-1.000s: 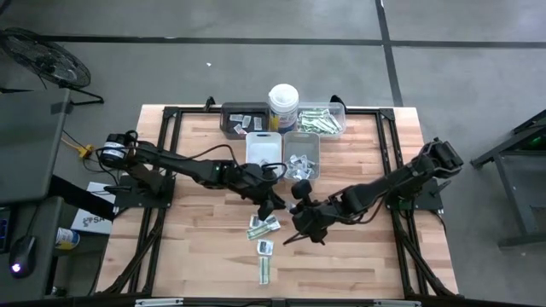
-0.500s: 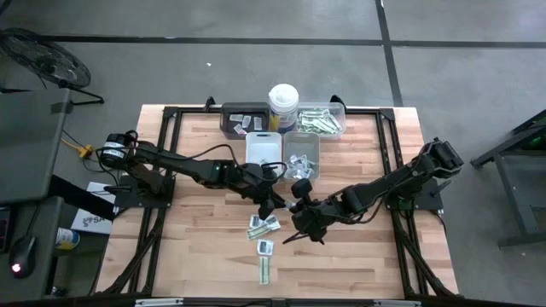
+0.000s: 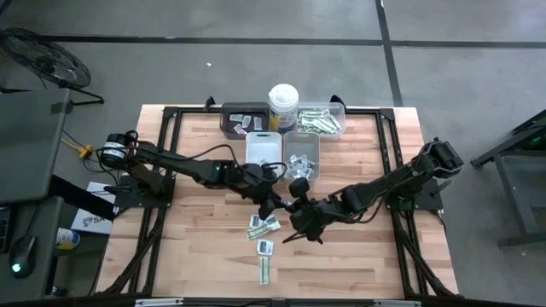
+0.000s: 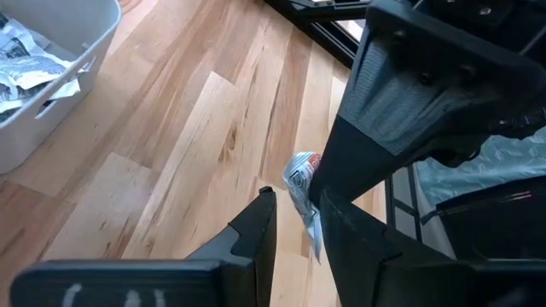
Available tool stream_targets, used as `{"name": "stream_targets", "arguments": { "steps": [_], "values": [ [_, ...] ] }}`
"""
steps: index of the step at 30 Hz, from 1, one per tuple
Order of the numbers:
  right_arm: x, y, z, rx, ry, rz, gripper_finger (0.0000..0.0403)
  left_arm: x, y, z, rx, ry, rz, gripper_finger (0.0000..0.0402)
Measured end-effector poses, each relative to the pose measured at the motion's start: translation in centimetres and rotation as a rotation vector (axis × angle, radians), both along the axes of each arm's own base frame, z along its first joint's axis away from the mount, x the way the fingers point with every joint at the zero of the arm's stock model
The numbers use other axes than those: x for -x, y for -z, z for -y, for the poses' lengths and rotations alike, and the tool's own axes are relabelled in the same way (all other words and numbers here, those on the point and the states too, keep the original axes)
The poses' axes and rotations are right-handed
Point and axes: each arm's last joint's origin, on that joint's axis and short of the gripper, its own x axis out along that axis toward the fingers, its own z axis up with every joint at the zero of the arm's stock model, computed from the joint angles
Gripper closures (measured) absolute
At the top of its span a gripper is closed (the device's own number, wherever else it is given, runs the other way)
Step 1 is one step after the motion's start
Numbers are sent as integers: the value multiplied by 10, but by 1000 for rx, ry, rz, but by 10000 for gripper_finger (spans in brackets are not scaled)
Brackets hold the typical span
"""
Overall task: Pick & Place First Aid Supplies
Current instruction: Put the ointment into the black transparent bin
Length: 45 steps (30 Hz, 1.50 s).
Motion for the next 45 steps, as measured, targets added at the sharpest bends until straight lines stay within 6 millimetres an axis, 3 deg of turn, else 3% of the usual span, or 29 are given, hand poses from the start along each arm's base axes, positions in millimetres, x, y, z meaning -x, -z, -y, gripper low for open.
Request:
{"name": "stream_targets", "arguments": {
  "steps": [4,9,18,25,30,36,45],
  "values": [
    [0,0,0,0,-1,-2,403,0,0,0,0,0,-2,325],
    [0,0,0,0,-1,-4,403,0,0,0,-21,13,4,391],
    [0,0,-1,-53,26,8,395,0,0,0,-42,28,10,399],
    [6,-11,-3,-265,50,25,316,0,1,0,-63,38,12,401],
    [18,-35,3,-422,166,113,240,1,4,-7,-94,54,-25,401],
    [41,-61,16,-491,320,200,178,12,-4,-38,-173,81,-51,401],
    [55,-75,28,-477,446,281,167,63,-27,-110,-401,-77,-216,401]
  ]
}}
